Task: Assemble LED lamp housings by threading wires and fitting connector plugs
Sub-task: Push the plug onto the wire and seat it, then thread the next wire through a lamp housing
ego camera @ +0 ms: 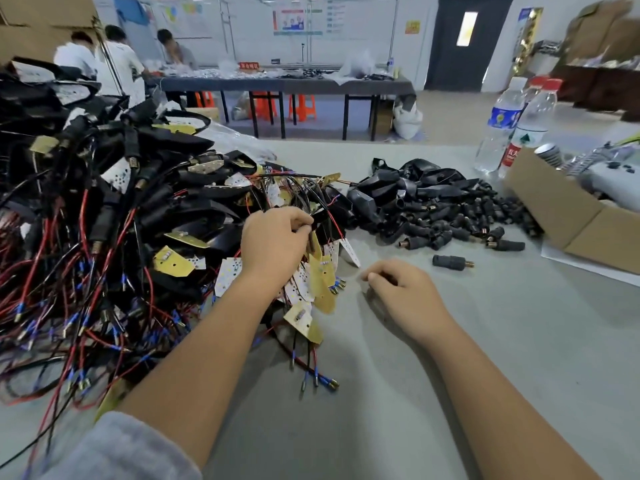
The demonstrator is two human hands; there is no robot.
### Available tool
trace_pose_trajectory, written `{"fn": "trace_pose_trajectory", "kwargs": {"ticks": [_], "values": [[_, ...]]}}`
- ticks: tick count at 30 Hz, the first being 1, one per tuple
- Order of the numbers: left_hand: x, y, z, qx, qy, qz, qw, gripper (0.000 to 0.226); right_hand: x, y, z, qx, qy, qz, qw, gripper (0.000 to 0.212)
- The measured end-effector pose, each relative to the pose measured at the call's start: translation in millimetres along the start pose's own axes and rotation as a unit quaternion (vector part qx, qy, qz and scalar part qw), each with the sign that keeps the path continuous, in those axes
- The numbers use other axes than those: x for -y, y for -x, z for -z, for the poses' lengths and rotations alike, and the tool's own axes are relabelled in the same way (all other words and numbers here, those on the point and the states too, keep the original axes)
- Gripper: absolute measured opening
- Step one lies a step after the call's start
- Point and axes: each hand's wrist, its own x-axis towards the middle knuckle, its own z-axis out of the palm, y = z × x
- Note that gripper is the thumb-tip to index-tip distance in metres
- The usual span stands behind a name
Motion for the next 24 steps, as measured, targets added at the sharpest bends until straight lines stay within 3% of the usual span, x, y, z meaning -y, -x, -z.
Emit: {"fn": "trace_pose_trajectory", "kwargs": {"ticks": [4,9,13,16,18,21,24], "values": [[-17.9,-6.0,12.4,0.002,-0.018,-0.025,1.0,0.011,2.5,0.4,-2.4,-0.002,0.013,0.02,1.0,0.019],[-50.6,2.9,13.2,0.097,0.1,-0.079,0.987,0.011,4.5,6.4,-3.3,-0.057,0.033,0.087,0.994,0.071],[-77.4,23.1,-0.6,0.237,0.149,-0.131,0.951,0.012,3.0,6.4,2.0,-0.094,-0.024,0.098,0.99,0.063],[-87.4,33.3,-14.3,0.277,0.158,-0.153,0.935,0.016,5.3,10.2,8.5,-0.126,-0.104,0.097,0.982,0.052],[-89.4,36.1,-19.7,0.299,0.168,-0.135,0.93,0.028,6.4,9.8,13.8,-0.158,-0.103,0.064,0.98,0.039],[-84.3,34.7,-19.4,0.397,0.261,-0.026,0.879,0.05,3.0,4.5,19.3,-0.224,-0.137,0.002,0.965,0.03],[-69.7,29.6,-11.1,0.503,0.232,0.022,0.832,0.033,2.4,-1.1,25.0,-0.265,-0.221,-0.044,0.937,0.051]]}}
